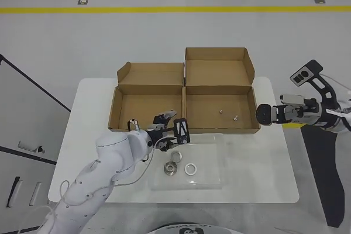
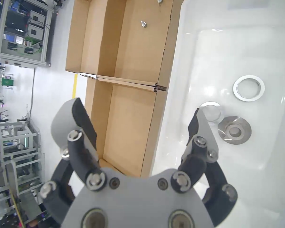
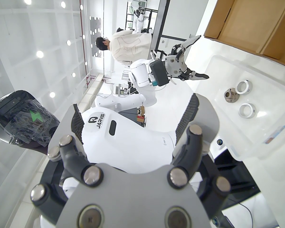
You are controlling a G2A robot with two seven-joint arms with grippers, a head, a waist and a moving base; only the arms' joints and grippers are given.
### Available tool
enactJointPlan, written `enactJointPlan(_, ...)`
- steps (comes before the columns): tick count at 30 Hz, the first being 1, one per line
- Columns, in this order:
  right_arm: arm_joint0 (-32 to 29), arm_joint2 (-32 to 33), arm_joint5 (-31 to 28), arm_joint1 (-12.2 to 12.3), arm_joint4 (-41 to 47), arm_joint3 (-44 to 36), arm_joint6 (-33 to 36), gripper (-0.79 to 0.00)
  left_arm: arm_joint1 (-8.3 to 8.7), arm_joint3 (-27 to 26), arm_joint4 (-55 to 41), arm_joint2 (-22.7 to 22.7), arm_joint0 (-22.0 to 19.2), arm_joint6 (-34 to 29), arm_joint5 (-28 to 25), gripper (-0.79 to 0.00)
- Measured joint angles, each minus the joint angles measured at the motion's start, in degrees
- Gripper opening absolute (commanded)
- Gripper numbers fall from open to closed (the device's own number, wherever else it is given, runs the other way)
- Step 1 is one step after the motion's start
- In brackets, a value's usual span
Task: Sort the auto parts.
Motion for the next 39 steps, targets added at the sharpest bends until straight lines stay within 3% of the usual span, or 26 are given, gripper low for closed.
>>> enactJointPlan(16, 0.00, 0.00, 0.00, 0.00, 0.00, 0.00, 0.00, 0.000, 0.06, -0.19, 0.59, 0.22, -0.15, 0.18, -0.20, 0.000)
enactJointPlan(21, 0.00, 0.00, 0.00, 0.00, 0.00, 0.00, 0.00, 0.000, -0.34, -0.97, -3.88, 2.94, -1.89, -7.81, -2.37, 0.000)
enactJointPlan(24, 0.00, 0.00, 0.00, 0.00, 0.00, 0.00, 0.00, 0.000, -0.93, -0.80, -9.16, 6.27, -4.80, -14.83, -1.75, 0.000)
enactJointPlan(27, 0.00, 0.00, 0.00, 0.00, 0.00, 0.00, 0.00, 0.000, -1.10, 1.46, -13.97, 11.53, -8.99, -19.53, 2.83, 0.000)
enactJointPlan(34, 0.00, 0.00, 0.00, 0.00, 0.00, 0.00, 0.00, 0.000, -0.57, 5.65, -32.67, 26.77, -25.28, -31.86, 15.18, 0.000)
enactJointPlan(39, 0.00, 0.00, 0.00, 0.00, 0.00, 0.00, 0.00, 0.000, -0.16, 6.68, -43.46, 33.87, -35.33, -36.44, 19.82, 0.000)
